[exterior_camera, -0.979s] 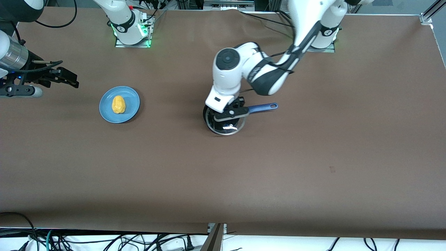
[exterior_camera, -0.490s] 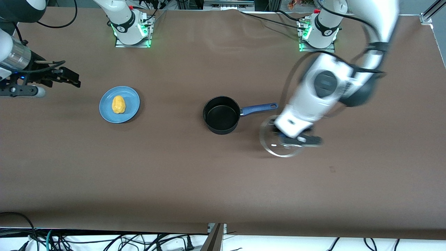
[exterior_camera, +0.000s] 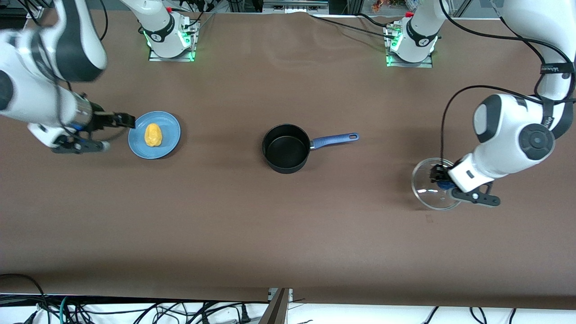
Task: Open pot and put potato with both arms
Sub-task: 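Lift the glass lid off the saucepan with the left gripper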
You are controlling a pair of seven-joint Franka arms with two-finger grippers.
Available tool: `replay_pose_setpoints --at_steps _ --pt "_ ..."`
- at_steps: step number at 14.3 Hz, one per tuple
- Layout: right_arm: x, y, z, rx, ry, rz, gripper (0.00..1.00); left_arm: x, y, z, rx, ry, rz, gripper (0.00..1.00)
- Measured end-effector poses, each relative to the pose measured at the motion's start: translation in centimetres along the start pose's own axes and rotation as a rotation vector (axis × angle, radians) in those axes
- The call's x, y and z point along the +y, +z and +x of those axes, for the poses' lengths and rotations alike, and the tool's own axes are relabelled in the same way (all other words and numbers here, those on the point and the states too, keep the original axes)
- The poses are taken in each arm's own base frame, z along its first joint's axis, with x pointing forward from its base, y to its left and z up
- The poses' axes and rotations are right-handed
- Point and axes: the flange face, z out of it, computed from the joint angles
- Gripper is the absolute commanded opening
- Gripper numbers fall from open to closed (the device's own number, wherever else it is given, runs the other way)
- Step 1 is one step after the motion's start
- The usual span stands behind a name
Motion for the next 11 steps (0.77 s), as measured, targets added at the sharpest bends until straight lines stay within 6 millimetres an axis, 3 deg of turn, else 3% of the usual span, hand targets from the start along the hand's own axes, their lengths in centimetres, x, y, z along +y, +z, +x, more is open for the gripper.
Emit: replay_pose_setpoints --at_steps 2,4,6,8,9,10,11 --pt "-0.1 5.7 -0.5 0.022 -0.004 -0.002 1.0 -2.1 2.6 -1.4 0.005 0.012 0.004 0.53" --pt "-0.1 10.6 -1.6 0.046 -0.008 -0.003 1.0 -2.9 5.8 -2.8 0.019 0.002 0.009 0.53" --pt "-0.2 13.4 -2.2 0.05 -0.018 -0.012 1.0 -2.9 9.0 -4.0 0.029 -0.001 0.01 0.54" --pt "-0.1 15.1 -2.0 0.051 -0.041 -0.035 1.0 -3.0 11.2 -4.8 0.017 -0.005 0.006 0.54" --pt "-0.1 15.8 -1.9 0.051 -0.049 -0.04 1.0 -3.1 11.8 -5.0 0.011 -0.007 0.004 0.59" --pt "-0.1 16.6 -1.7 0.054 -0.055 -0.044 1.0 -3.1 11.8 -5.0 0.013 -0.009 0.003 0.7" --pt "-0.2 17.4 -1.7 0.058 -0.059 -0.045 1.0 -3.2 11.8 -5.0 0.014 -0.018 -0.003 0.93"
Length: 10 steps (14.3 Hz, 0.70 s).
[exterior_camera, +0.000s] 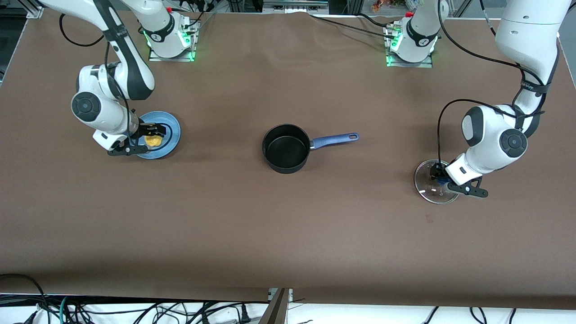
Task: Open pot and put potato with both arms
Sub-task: 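Lift the glass lid off the saucepan with the left gripper, then set the lid on the table while the right gripper grasps the potato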
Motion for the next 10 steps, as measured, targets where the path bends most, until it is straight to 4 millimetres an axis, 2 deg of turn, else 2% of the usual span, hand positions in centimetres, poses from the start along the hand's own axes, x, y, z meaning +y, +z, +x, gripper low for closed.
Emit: replay_pose_setpoints --at_steps 1,2,4,5,6,8,10 --pt "-0.1 1.1 -0.2 0.007 -0.003 0.001 0.98 -0.1 0.1 -0.1 0.002 -0.021 -0.014 1.0" --pt "-0.2 2.3 -0.4 0.015 -0.008 0.002 0.92 -0.3 0.1 -0.1 0.004 -0.041 -0.025 1.0" --pt "-0.2 4.2 -0.9 0.008 -0.022 -0.005 0.54 -0.8 -0.8 0.3 -0.006 -0.058 -0.038 1.0" --pt "0.0 4.8 -0.9 0.003 -0.028 -0.011 0.41 -0.9 -2.5 1.1 -0.028 -0.059 -0.05 1.0" --pt "0.2 5.0 -0.9 0.001 -0.028 -0.013 0.37 -1.0 -4.9 2.0 -0.054 -0.059 -0.063 1.0" --pt "0.3 4.8 -0.8 0.005 -0.028 -0.015 0.35 -1.1 -11.2 3.6 -0.095 -0.066 -0.081 1.0" --pt "0.4 4.2 -0.6 0.007 -0.028 -0.017 0.35 -0.7 -17.5 4.2 -0.114 -0.082 -0.089 1.0"
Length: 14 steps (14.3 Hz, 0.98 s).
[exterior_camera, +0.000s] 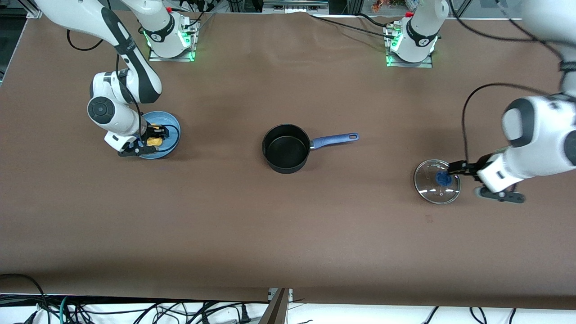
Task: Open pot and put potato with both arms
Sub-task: 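Set the lid on the table while the right gripper grasps the potato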
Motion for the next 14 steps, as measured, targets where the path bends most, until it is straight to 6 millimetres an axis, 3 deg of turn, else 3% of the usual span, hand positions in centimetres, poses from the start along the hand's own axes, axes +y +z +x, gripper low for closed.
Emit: replay_pose_setpoints --at_steps 3,7,10,12,14 --pt "-0.2 -3.9 1.2 -0.056 -0.007 -0.015 0.35 1.6 -7.1 -1.7 -0.028 -0.058 -0.005 1.0" --pt "-3.6 -14.8 4.3 -0.145 0.015 -0.046 0.35 3.9 -14.4 -5.0 -0.07 -0.147 0.005 1.0" --pt "-8.9 -21.0 6.0 -0.124 0.081 0.01 0.35 4.3 -17.7 -6.1 -0.05 -0.151 0.044 1.0" --pt "-13.8 -22.8 7.1 -0.11 0.148 0.102 0.35 4.4 -18.3 -6.2 -0.047 -0.152 0.045 1.0" --pt "-19.4 -23.2 8.3 -0.113 0.207 0.181 0.35 4.5 -18.2 -6.1 -0.049 -0.156 0.045 1.0"
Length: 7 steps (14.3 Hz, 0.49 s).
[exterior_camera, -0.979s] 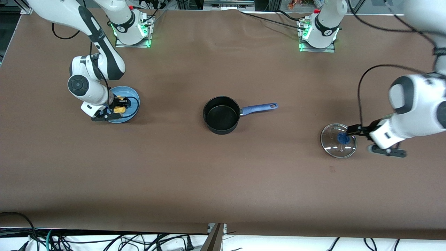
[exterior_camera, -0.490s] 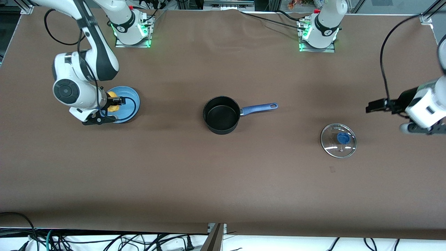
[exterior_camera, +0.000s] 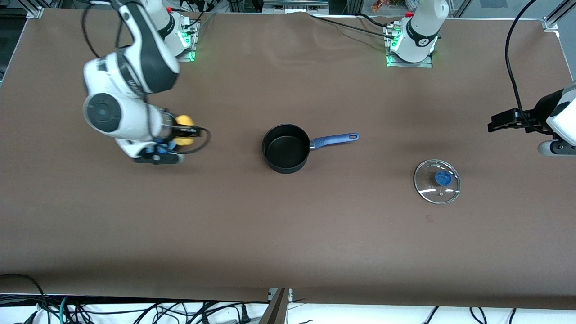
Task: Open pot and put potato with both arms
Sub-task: 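Set the lid on the table while the right gripper grasps the potato, then carry the potato over the saucepan with the right gripper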
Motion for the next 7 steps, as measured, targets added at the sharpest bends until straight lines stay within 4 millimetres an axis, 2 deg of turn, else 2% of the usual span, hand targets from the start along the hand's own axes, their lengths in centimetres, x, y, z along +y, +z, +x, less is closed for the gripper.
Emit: replay_pose_setpoints --at_steps 2,4,6,7 --pt "-6.4 1.4 0.3 0.04 0.068 0.04 0.35 0.2 0.1 0.1 -0.002 -0.006 -0.001 1.0" --pt "-12.5 3.7 0.3 0.086 0.109 0.078 0.35 0.5 0.1 0.1 -0.002 -0.005 -0.001 1.0" --pt "-18.0 7.3 -0.1 0.125 0.112 0.115 0.35 0.9 0.1 0.1 -0.002 -0.004 0.0 1.0" --pt "-20.0 9.2 -0.5 0.141 0.108 0.123 0.35 0.9 0.1 0.1 -0.002 -0.005 0.001 1.0"
